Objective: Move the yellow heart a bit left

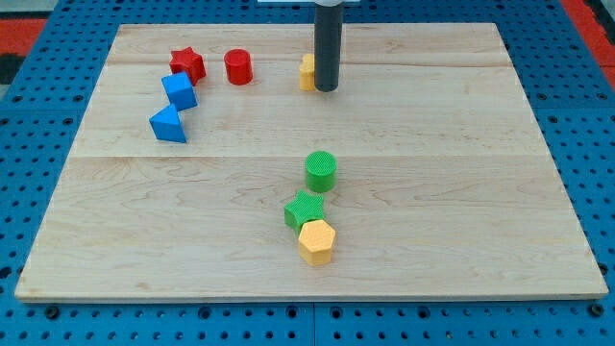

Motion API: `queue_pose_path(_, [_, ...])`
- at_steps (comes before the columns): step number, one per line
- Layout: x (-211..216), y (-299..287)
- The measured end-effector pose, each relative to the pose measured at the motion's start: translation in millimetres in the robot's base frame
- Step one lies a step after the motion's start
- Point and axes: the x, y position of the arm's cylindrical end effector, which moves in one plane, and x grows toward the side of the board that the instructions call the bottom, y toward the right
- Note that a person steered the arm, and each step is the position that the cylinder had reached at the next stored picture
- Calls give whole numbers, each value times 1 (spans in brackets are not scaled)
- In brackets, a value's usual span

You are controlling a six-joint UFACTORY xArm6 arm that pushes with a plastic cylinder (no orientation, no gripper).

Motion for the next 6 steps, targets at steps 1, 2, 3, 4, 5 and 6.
queue_pose_path(1, [-4, -17])
queue_pose_path(2, [-6, -26])
queue_pose_path(3, [-2, -19])
queue_pose_path(4, [4, 14])
queue_pose_path(5, [-8, 37])
queue_pose_path(6, [-36, 23])
